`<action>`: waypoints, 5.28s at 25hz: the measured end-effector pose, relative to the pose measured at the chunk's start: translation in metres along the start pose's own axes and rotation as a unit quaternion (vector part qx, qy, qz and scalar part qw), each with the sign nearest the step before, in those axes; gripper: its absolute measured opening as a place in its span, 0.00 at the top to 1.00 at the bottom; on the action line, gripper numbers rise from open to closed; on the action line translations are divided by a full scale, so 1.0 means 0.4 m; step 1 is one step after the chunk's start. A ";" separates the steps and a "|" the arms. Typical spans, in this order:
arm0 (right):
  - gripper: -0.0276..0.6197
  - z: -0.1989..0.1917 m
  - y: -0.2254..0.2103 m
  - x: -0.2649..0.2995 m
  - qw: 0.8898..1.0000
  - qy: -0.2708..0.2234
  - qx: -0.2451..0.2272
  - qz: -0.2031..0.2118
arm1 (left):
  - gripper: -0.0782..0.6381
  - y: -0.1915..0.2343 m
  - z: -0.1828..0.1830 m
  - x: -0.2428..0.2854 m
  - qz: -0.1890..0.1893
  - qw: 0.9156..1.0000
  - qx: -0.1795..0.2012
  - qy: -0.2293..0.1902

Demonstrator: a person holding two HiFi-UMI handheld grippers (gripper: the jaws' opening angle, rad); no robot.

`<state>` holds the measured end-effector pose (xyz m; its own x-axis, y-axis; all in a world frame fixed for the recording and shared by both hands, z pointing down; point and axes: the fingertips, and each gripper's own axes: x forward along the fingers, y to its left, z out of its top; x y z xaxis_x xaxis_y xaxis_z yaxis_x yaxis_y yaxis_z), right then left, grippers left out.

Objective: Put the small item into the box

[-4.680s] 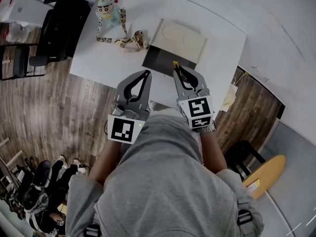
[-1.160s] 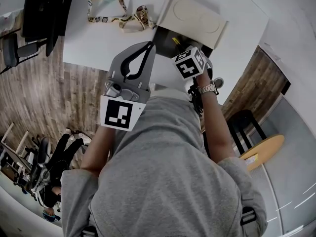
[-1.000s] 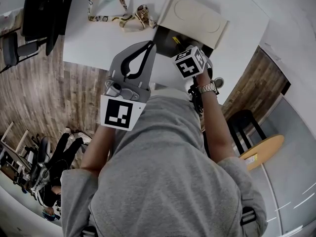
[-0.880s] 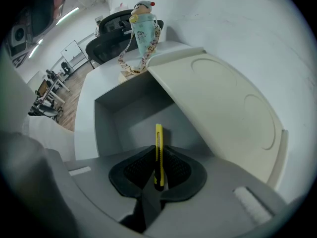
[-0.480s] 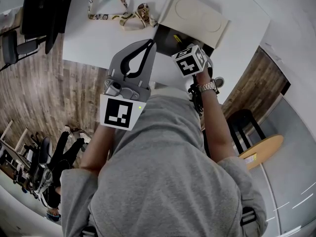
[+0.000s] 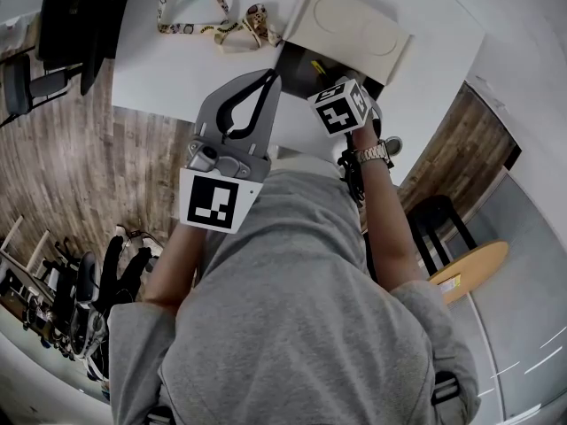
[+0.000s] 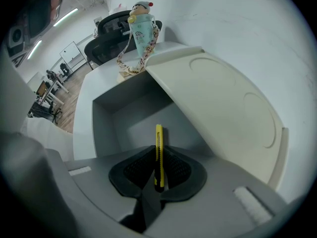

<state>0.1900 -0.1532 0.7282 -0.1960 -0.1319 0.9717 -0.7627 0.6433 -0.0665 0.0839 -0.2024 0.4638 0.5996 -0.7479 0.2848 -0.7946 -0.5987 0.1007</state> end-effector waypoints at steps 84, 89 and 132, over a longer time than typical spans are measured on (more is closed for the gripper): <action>0.93 -0.077 0.082 -0.740 0.892 -0.415 0.152 -0.099 | 0.89 -0.276 0.088 -0.247 -0.007 0.993 0.034 -0.116; 0.93 -0.081 0.086 -0.811 0.874 -0.451 0.148 -0.100 | 0.89 -0.279 0.107 -0.263 0.001 0.992 0.045 -0.119; 0.93 0.057 0.139 -1.137 0.777 -0.616 0.065 -0.115 | 0.89 -0.225 0.383 -0.348 0.055 0.969 0.064 -0.234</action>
<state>0.2227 -0.0745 0.2774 -0.4252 -0.9050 0.0127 -0.9050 0.4249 -0.0222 0.0864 -0.0883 0.2690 0.5136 -0.8393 -0.1785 -0.8556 -0.5166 -0.0329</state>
